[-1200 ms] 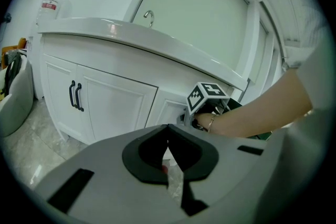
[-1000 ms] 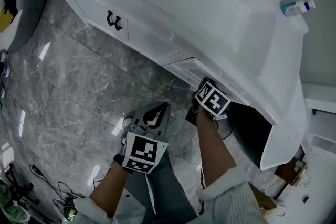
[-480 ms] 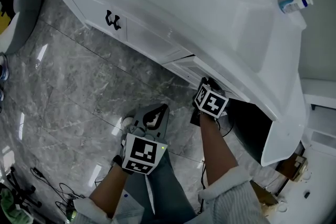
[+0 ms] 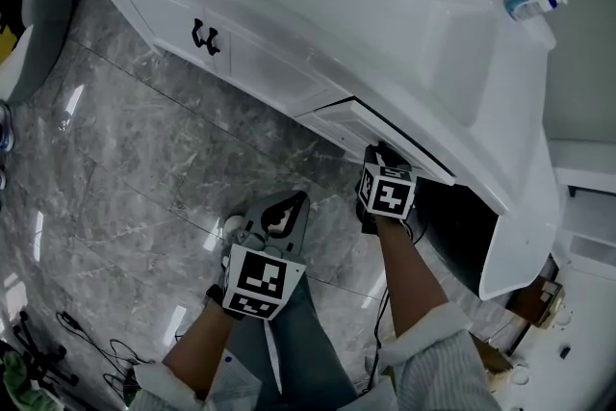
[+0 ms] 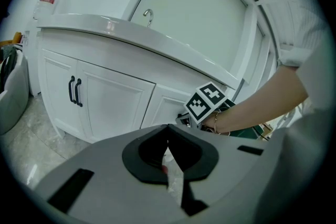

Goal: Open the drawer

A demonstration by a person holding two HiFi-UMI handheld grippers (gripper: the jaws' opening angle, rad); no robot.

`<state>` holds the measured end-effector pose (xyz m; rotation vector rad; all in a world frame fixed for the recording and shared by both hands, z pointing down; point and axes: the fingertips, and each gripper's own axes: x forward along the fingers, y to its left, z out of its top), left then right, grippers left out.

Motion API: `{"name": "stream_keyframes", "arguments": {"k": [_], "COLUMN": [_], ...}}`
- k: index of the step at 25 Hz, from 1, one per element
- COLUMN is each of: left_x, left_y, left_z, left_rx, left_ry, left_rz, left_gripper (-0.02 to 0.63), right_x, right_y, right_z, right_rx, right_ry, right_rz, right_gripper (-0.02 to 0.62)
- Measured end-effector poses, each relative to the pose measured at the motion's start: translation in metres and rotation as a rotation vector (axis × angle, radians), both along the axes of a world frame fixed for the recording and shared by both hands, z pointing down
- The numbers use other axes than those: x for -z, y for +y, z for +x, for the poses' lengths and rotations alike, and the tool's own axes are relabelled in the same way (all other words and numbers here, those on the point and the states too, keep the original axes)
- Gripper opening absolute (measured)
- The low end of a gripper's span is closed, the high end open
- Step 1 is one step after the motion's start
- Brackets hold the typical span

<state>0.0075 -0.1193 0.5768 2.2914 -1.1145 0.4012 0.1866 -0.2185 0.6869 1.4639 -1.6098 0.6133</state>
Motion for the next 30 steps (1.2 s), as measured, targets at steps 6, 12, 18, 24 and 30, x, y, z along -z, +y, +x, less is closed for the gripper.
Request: {"name": "stream_keyframes", "arguments": {"k": [6,12,18,24,30], "left_x": [0.0,0.002,0.001,0.003,0.001], "left_y": [0.004,0.01,0.018,0.024,0.028], "left_z": [0.003,0.006,0.007,0.011,0.014], "left_rx": [-0.013,-0.031,-0.043,-0.057,-0.073], "left_ry": [0.005,0.004,-0.007,0.002,0.0], "left_rz": [0.0,0.008,0.004,0.0,-0.007], "left_gripper": [0.017,0.017,0.017,0.017,0.017], "right_x": [0.0,0.001,0.003,0.004,0.003], "right_y": [0.016,0.025,0.037,0.048,0.063], "right_z": [-0.01,-0.014,-0.016,-0.022,-0.027], "right_rx": [0.126,0.172,0.23,0.251,0.279], "right_ry": [-0.009,-0.025,-0.023,-0.036,-0.039], "right_rz": [0.002,-0.012,-0.015,-0.016,-0.01], "right_gripper": [0.095,0.087,0.075,0.066,0.06]}}
